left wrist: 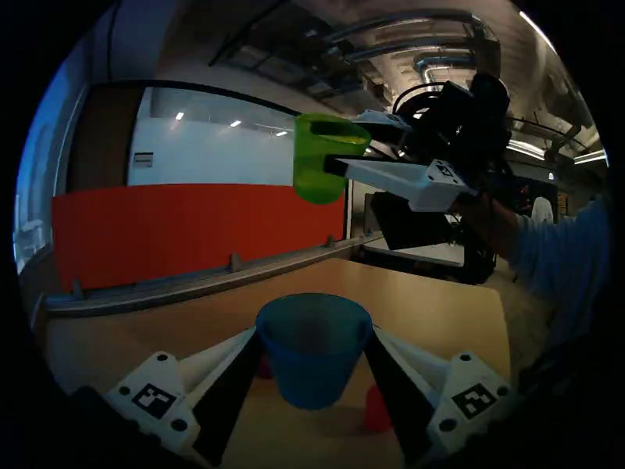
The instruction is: Pour water
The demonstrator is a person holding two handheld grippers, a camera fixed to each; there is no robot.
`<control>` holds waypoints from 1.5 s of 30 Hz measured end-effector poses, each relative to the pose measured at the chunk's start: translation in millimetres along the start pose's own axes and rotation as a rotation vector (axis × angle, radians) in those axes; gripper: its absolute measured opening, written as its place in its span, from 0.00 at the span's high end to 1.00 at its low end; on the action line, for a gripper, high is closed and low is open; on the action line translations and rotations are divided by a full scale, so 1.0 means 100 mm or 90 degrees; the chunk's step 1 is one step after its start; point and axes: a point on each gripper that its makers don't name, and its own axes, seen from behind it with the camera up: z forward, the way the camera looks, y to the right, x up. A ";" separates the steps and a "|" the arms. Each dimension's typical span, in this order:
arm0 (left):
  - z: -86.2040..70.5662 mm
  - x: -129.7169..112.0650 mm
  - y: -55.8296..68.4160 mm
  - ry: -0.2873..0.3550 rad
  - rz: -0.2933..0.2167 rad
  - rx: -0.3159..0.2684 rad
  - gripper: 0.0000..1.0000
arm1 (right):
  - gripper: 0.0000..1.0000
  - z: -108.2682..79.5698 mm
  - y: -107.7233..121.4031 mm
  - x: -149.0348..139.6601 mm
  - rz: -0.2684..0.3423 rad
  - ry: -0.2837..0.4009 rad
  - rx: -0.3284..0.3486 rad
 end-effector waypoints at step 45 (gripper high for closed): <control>0.01 0.07 0.11 0.007 0.000 -0.015 0.14 | 0.10 0.27 0.20 0.13 -0.215 -0.020 -0.018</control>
